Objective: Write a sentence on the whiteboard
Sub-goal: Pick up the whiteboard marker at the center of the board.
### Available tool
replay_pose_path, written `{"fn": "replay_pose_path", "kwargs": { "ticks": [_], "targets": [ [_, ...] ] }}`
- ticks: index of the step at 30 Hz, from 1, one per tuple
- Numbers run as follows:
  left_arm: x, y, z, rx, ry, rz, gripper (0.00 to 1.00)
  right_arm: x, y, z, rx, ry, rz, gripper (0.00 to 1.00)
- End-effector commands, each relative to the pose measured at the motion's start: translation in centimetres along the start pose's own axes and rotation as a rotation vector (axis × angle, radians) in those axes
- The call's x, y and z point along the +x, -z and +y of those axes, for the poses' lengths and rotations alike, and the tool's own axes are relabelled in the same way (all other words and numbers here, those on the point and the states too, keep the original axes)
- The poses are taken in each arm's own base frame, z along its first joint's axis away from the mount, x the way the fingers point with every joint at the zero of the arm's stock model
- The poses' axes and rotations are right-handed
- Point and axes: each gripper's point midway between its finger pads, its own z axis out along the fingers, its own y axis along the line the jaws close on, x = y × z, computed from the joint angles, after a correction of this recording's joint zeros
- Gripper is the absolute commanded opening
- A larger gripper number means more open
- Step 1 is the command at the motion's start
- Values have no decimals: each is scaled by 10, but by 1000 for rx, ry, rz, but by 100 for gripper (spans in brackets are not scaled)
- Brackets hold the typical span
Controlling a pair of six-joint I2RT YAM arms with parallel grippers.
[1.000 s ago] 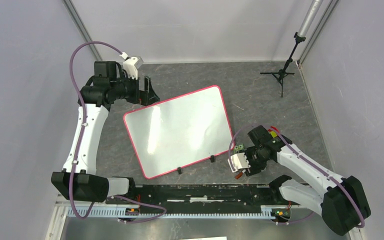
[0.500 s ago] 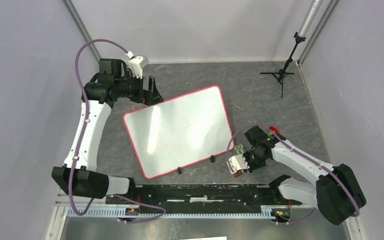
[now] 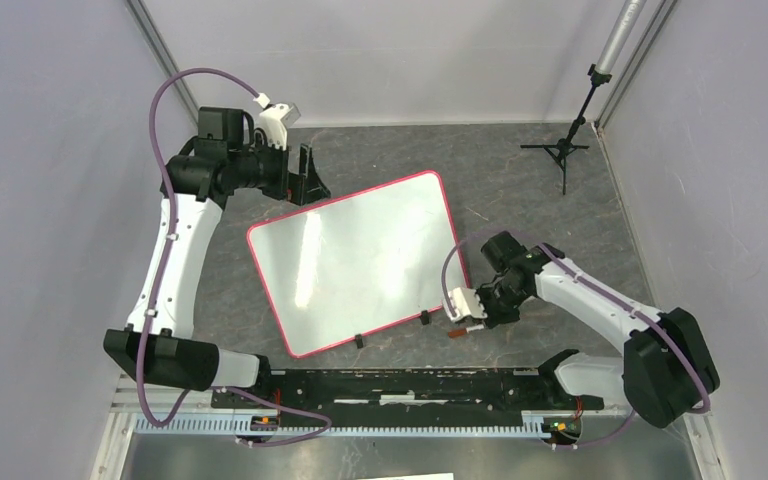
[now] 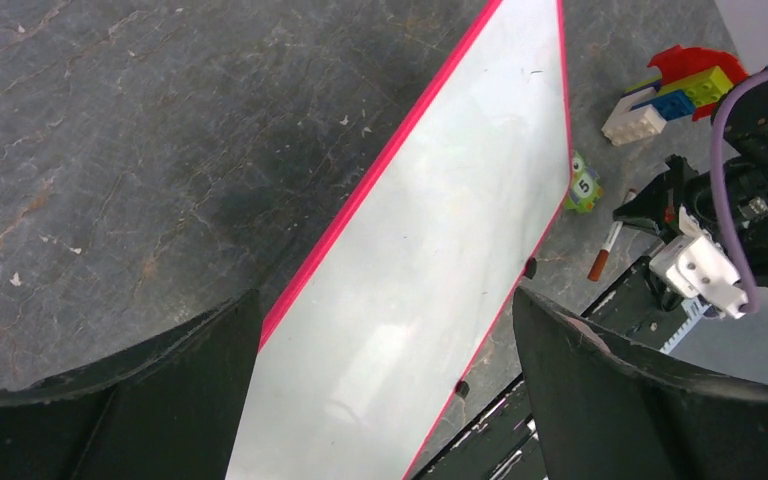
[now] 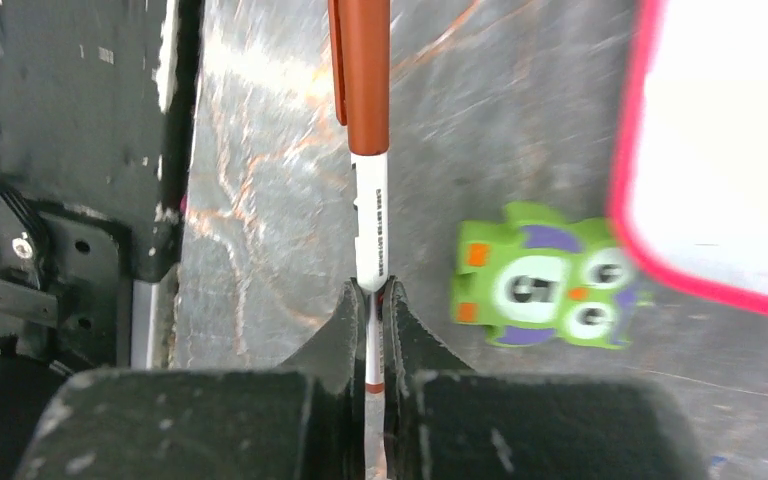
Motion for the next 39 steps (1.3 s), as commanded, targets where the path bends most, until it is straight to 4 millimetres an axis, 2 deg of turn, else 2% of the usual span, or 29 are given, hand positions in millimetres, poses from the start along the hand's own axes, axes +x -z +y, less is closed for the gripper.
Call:
{"fn": "replay_pose_path", "kwargs": {
  "ticks": [1,5,8,10,16,20,22,29,39],
  "targets": [
    [-23,19,-25,77,-85,-74,100,-65,40,-21,69,-25,-243,0],
    [-27,29,-44,153,-164,-103,100,-106,72,-38,130,-70,-415,0],
    [-13,34,-60,194,-332,-25,100,-132,98,-52,156,-142,-567,0],
    [0,35,-68,198,-471,45,100,-147,110,-54,129,-186,-659,0],
    [38,32,-100,246,-957,195,100,-175,119,-40,-54,-293,-839,0],
    [67,23,-125,300,-1311,295,96,-183,118,-32,-129,-316,-900,0],
    [76,17,-138,337,-1433,309,93,-181,115,-30,-136,-337,-900,0],
    [84,-8,-185,424,-1643,224,85,-187,109,-19,-198,-385,-918,0],
    [113,-41,-215,501,-1779,225,75,-199,105,-11,-252,-398,-914,0]
  ]
}}
